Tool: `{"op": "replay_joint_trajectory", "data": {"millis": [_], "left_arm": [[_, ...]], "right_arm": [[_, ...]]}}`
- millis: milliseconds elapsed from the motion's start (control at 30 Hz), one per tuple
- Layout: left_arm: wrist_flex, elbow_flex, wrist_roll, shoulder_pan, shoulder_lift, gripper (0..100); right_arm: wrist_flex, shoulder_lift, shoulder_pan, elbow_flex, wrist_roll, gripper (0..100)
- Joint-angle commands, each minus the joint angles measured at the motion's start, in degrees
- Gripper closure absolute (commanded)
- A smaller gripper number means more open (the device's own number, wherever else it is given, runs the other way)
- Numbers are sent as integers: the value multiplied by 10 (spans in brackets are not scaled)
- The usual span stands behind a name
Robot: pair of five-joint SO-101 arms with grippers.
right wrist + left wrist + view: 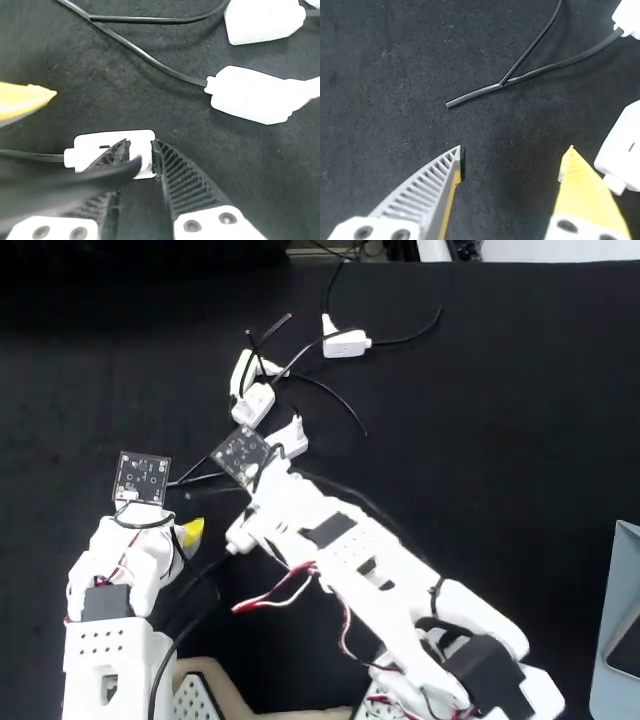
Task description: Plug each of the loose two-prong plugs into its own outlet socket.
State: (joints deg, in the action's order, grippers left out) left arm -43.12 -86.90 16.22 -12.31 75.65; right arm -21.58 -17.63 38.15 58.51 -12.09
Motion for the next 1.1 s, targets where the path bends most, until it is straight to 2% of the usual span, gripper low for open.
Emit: {"op": "replay_joint_trajectory", "data": {"millis": [0, 167, 400, 667, 833, 1067], "left_arm": [[9, 2, -4, -3, 6, 690], [9, 2, -4, -3, 6, 690], [9, 2, -4, -4, 6, 690], [10, -4, -4, -6, 6, 690], [13, -2, -4, -32, 6, 690], [13, -4, -3, -32, 6, 690]], "right_arm": [[18, 31, 10, 4, -8, 987], [15, 88, 8, -19, -8, 987], [-1, 90, 7, -27, -8, 987], [62, 95, -75, -90, -7, 986], [106, 99, -106, -142, -7, 986], [122, 243, -112, -280, -7, 984]]}}
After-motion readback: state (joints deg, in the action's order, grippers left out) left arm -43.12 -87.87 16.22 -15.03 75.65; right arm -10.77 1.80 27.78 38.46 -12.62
